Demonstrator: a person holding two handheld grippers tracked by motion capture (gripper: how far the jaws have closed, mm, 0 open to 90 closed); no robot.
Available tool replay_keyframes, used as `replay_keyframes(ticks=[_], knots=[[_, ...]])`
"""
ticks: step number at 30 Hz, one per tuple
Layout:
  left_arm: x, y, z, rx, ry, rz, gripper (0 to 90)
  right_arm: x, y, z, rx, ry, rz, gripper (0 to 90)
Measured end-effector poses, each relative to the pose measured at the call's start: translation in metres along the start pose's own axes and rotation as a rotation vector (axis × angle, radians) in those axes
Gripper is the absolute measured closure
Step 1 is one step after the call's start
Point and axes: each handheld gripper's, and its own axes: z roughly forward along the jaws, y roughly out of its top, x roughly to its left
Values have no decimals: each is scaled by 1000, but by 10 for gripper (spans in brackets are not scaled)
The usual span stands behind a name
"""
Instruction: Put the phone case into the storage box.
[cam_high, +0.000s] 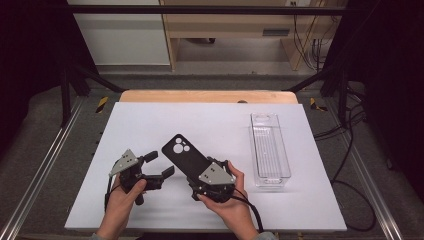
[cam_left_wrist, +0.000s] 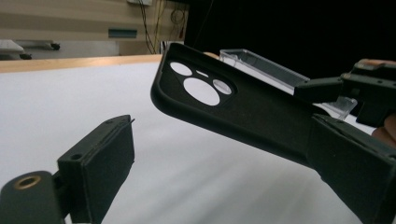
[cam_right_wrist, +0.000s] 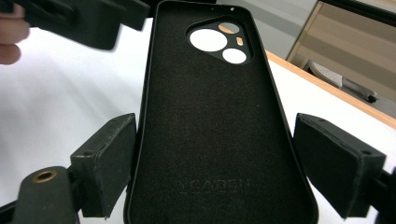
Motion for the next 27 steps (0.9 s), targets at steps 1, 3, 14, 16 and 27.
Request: replay_keyframes(ticks=[1, 3, 14, 16, 27], knots=[[0, 0, 0, 5, 1, 0, 84, 0, 0, 0, 0, 0, 0, 158], [1, -1, 1, 9, -13, -8, 120, 3, 1, 0, -1, 1, -14, 158], [4, -1, -1, -6, -28, -71, 213, 9, -2, 5, 15, 29, -19, 156], [6, 0, -2, -20, -36, -112, 234, 9, -2, 6, 18, 30, -17, 156], [6, 1, -6, -41, -20, -208, 459, 11, -9, 13, 67, 39, -14, 153]])
